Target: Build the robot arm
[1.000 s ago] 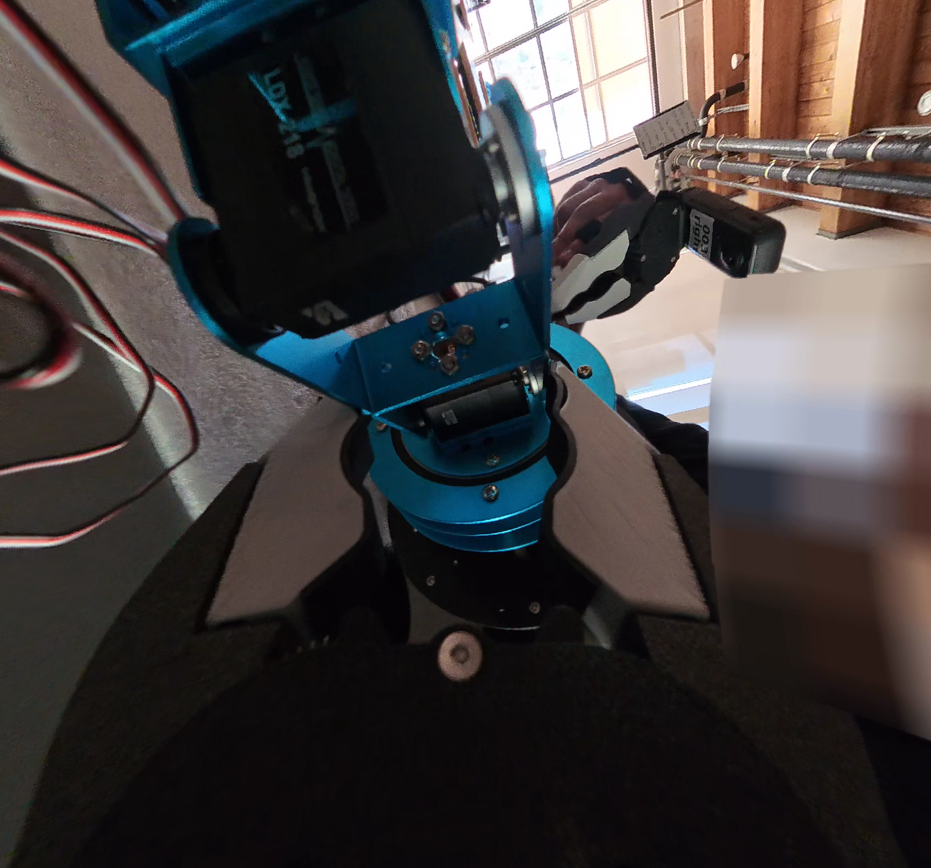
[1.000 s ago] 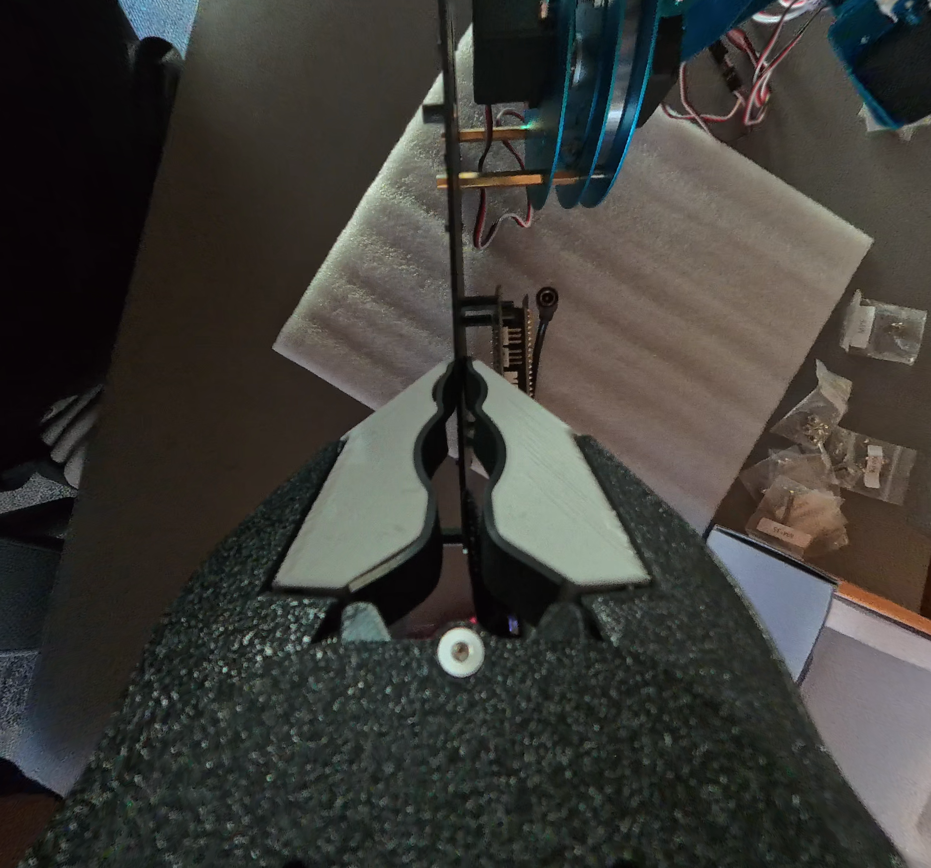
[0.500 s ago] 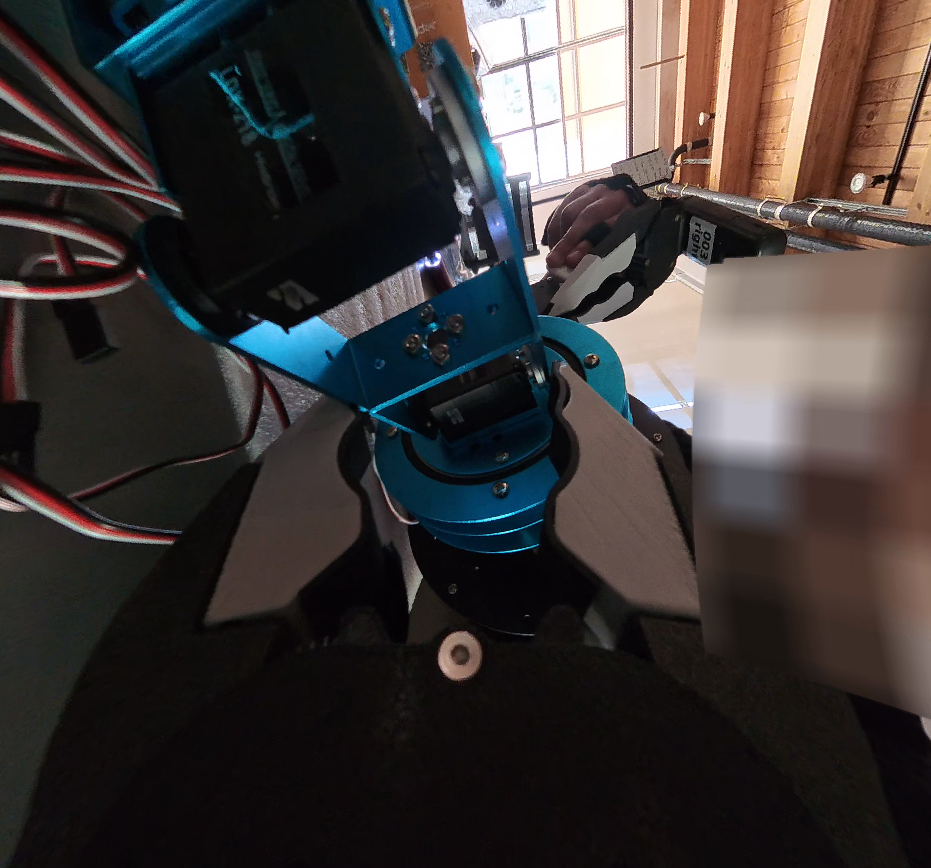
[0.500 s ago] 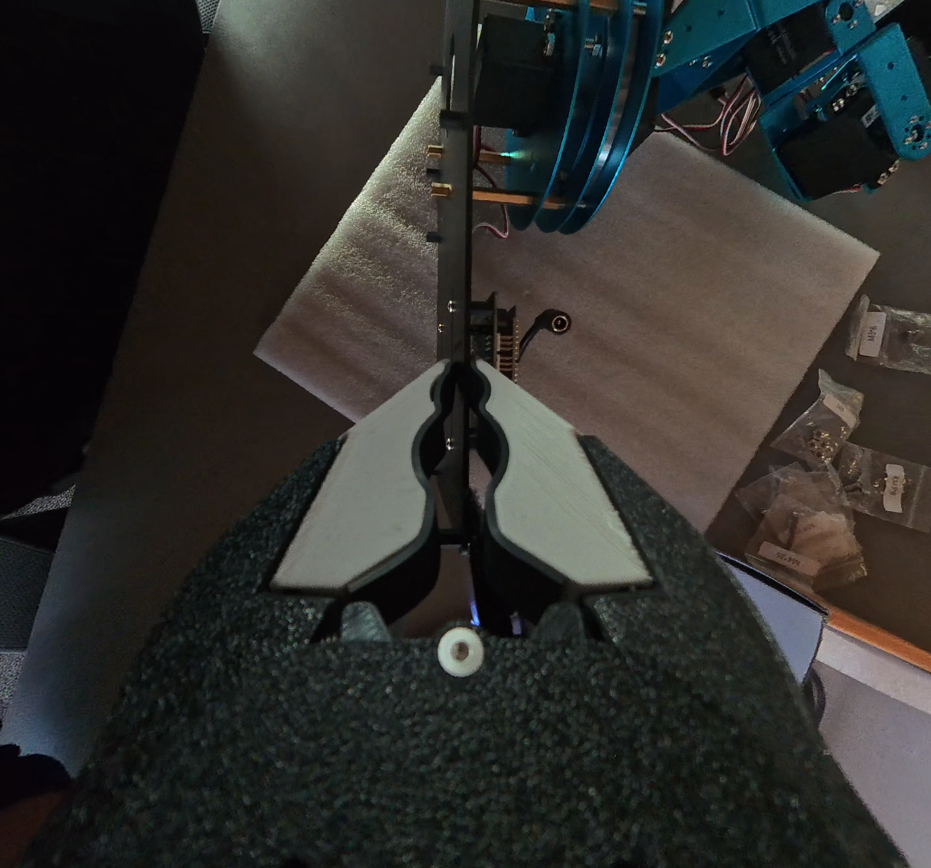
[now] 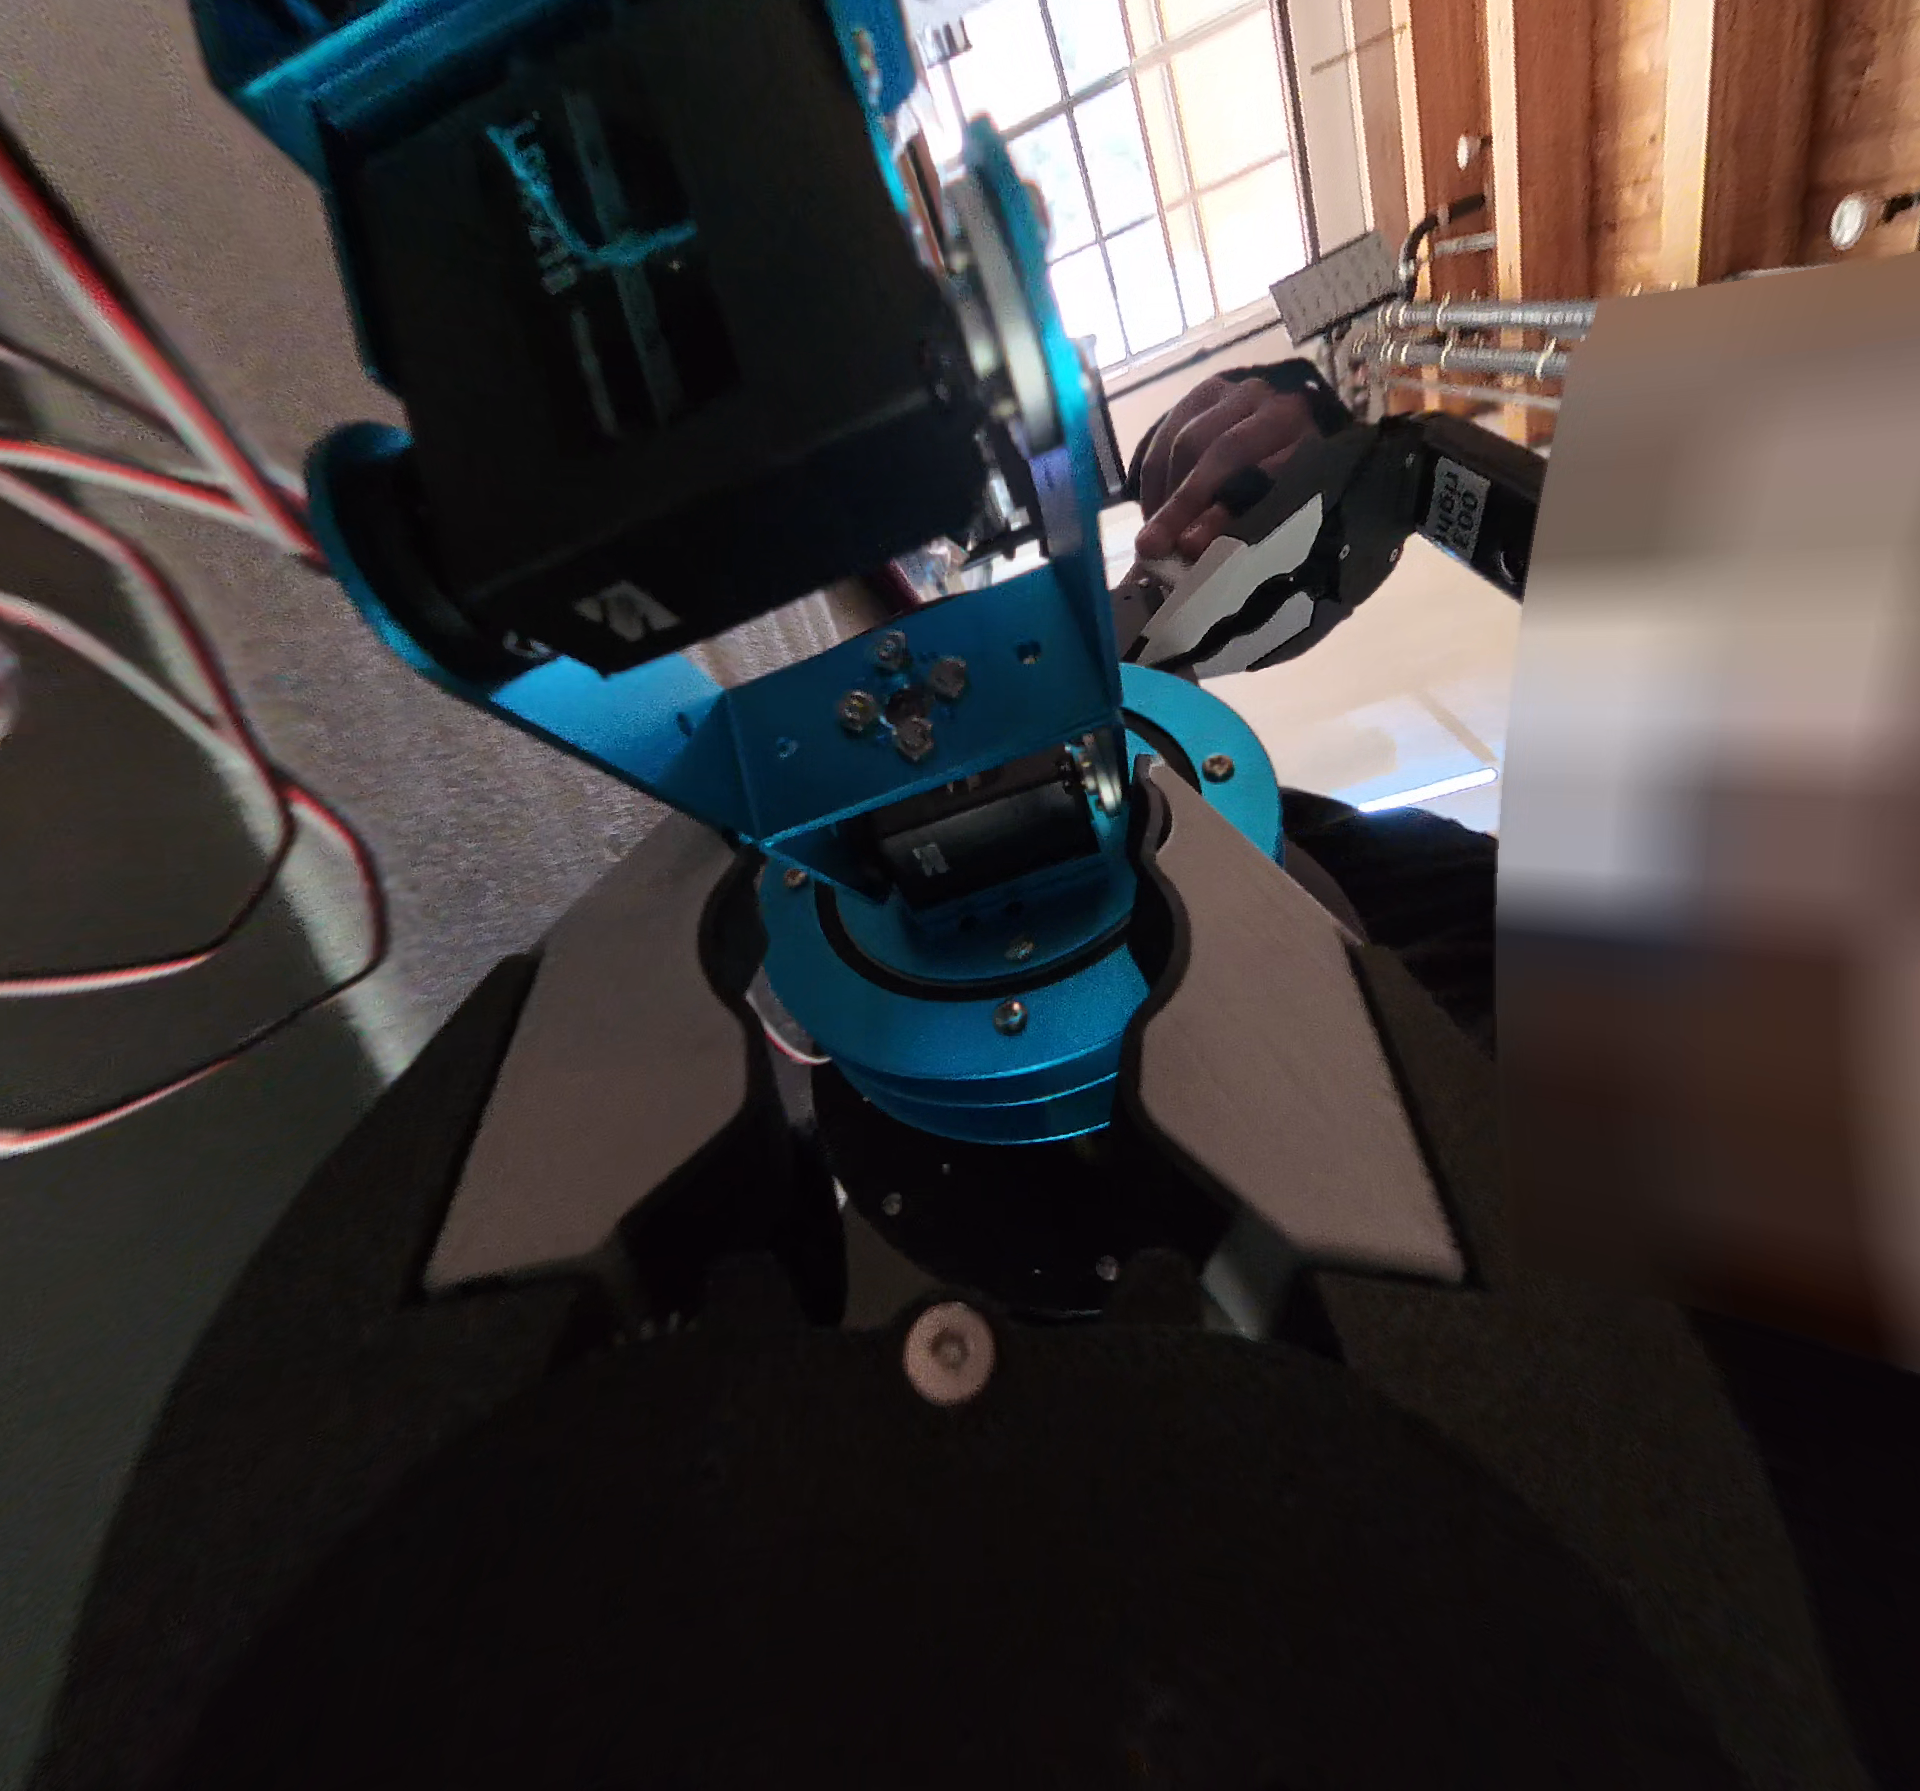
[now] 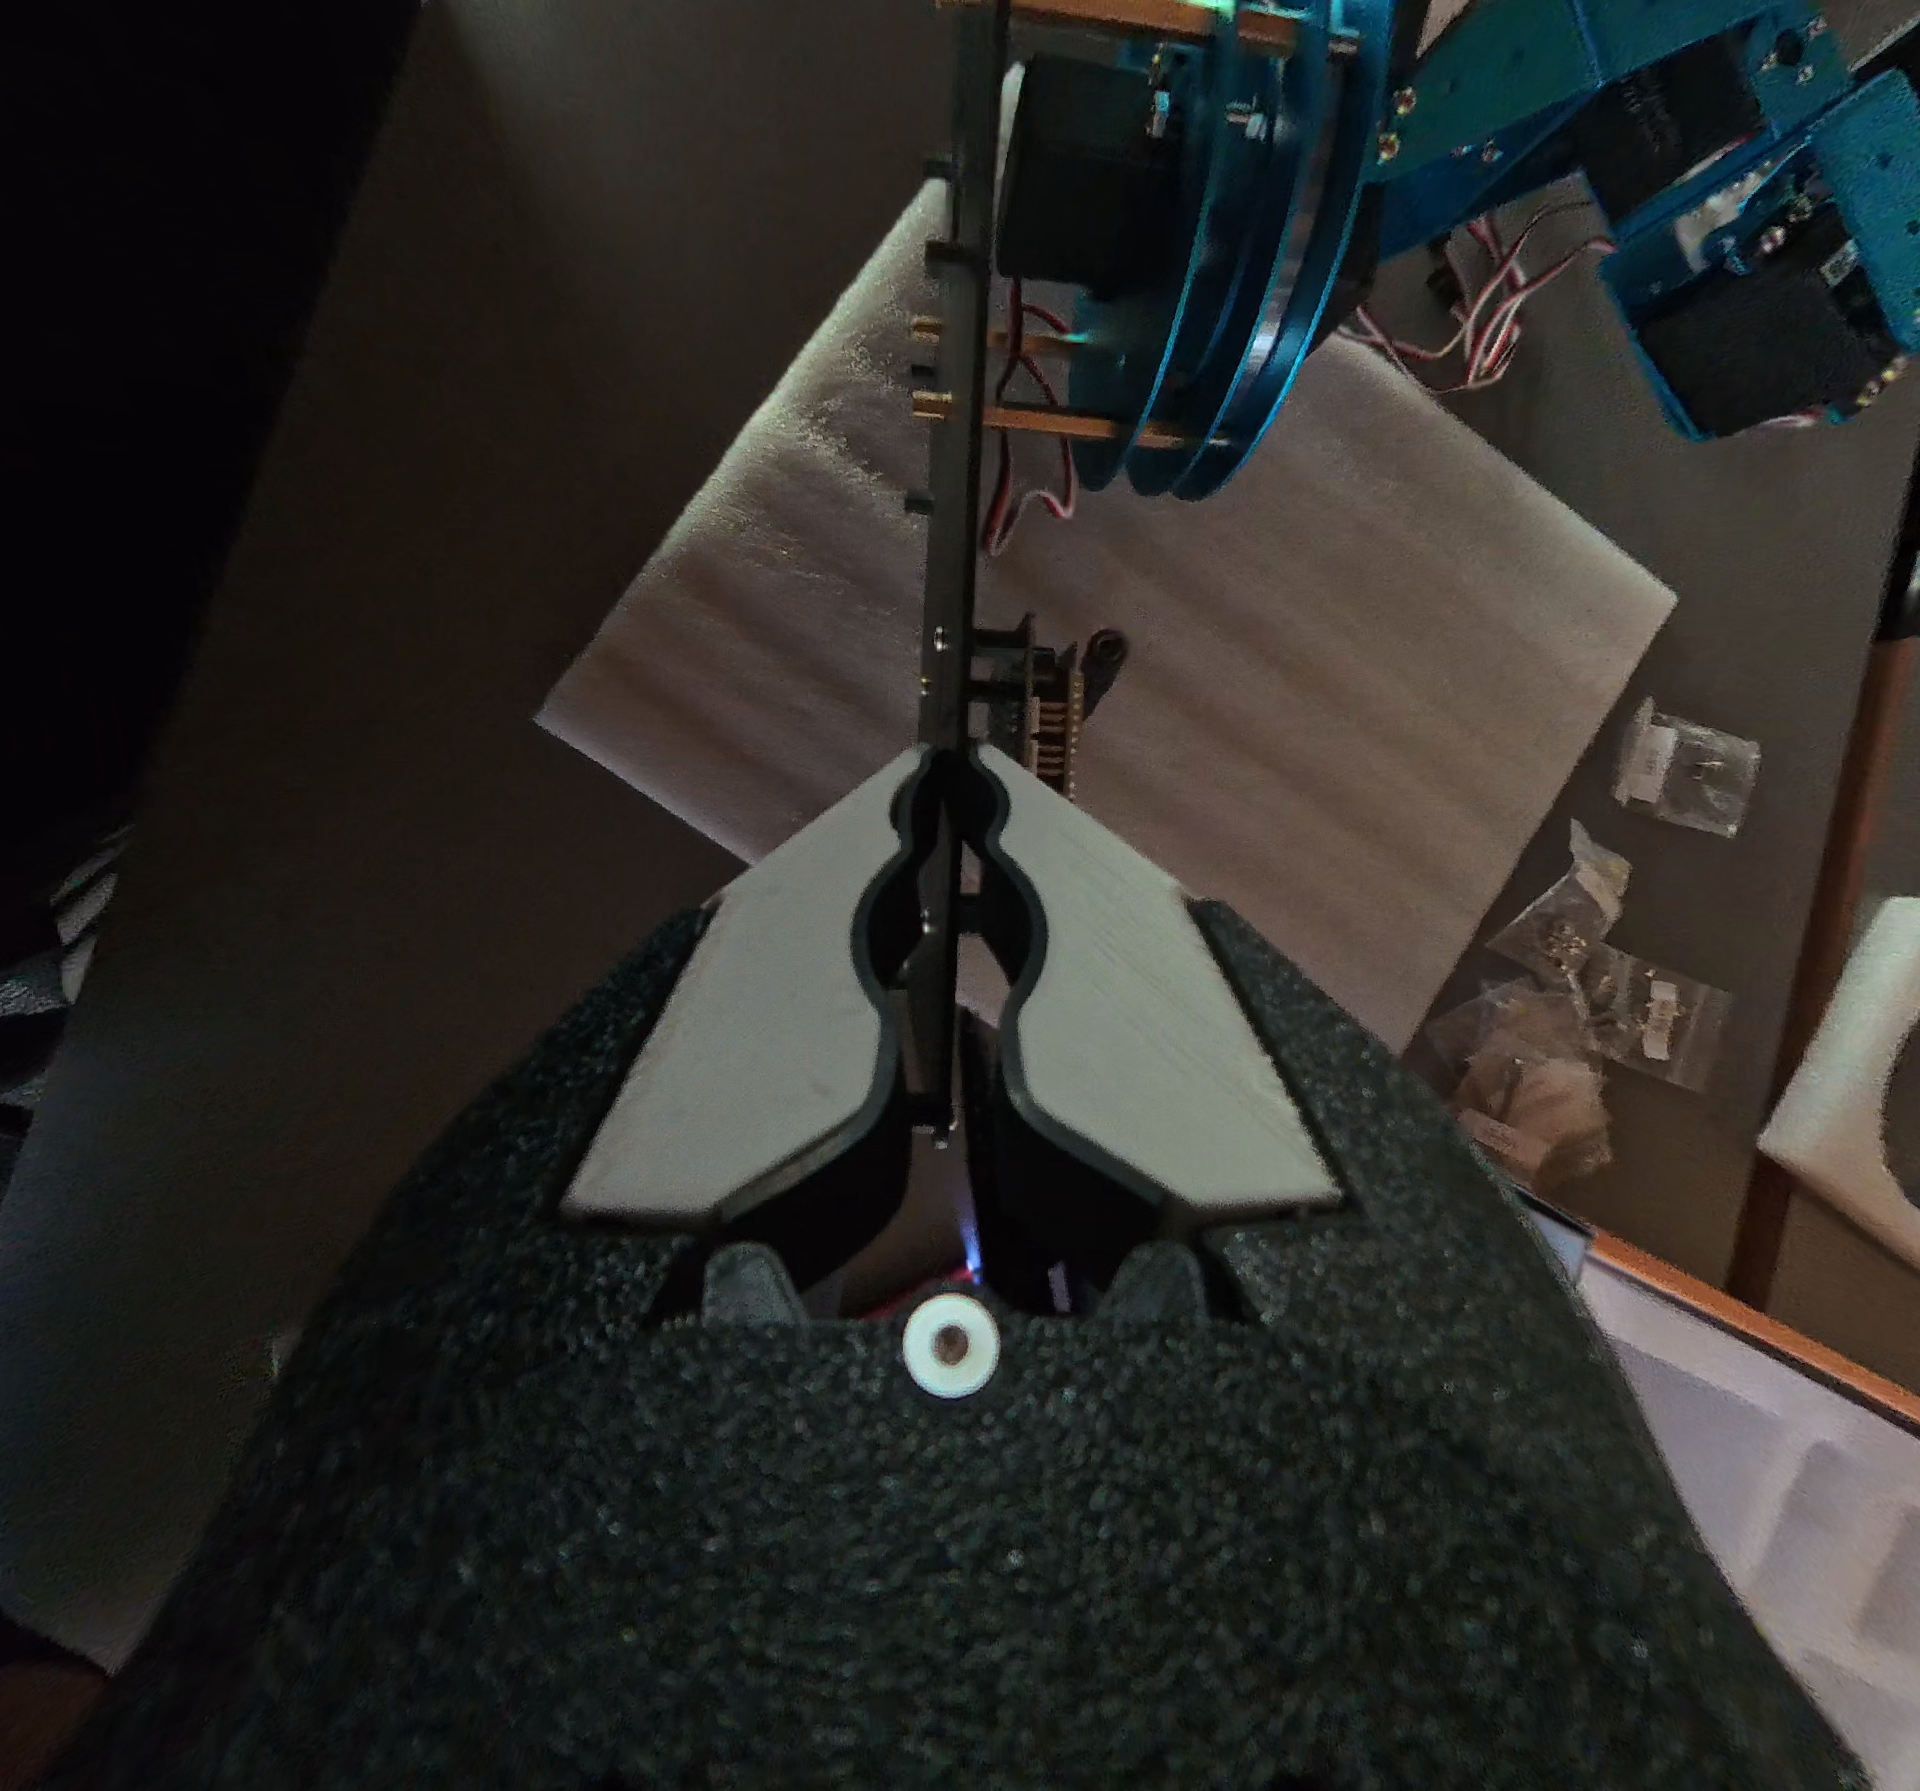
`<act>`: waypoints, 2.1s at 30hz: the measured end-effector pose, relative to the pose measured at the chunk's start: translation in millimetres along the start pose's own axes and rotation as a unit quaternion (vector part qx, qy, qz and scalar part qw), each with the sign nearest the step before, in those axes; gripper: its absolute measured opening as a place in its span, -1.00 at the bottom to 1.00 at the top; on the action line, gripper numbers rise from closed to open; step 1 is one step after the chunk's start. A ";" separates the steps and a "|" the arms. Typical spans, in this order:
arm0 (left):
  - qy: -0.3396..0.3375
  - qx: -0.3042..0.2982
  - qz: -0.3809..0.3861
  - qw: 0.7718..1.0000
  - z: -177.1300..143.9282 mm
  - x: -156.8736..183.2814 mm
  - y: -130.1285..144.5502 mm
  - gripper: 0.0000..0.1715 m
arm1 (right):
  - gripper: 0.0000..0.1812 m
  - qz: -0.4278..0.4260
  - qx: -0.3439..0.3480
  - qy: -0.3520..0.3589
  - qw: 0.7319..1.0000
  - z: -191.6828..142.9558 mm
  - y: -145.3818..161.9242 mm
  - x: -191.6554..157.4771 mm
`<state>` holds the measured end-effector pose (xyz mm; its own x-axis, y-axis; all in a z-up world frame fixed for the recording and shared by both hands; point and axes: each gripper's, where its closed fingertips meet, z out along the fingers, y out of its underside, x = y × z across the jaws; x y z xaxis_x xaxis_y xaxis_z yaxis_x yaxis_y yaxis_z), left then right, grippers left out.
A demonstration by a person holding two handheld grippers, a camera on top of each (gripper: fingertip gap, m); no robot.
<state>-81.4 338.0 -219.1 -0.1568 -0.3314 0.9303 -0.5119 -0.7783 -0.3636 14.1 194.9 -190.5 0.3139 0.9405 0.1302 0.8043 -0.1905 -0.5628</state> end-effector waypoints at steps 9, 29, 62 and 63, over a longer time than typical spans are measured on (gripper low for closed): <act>0.009 -0.074 -0.003 0.997 30.2 20.3 -2.0 -0.23 | -1.00 0.079 0.039 0.034 0.996 -20.6 -4.2 -33.7; -0.019 -0.101 -0.109 0.989 50.8 -31.4 -8.8 -0.18 | -0.99 0.204 0.024 -0.096 0.974 -3.9 27.8 -19.7; -0.198 0.174 0.387 0.884 -2.3 113.0 126.2 -0.32 | -0.65 0.333 0.217 0.401 0.826 -26.6 57.7 -130.7; -0.202 0.182 0.392 0.879 8.1 115.1 137.0 -0.32 | -0.65 0.336 0.213 0.408 0.821 -26.7 57.4 -135.6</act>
<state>-162.8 188.9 -162.2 0.0091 -0.9469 0.3214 -0.0654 -0.3213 -0.9447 31.2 48.9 -218.7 0.9887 0.1279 0.0785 0.1151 -0.3099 -0.9438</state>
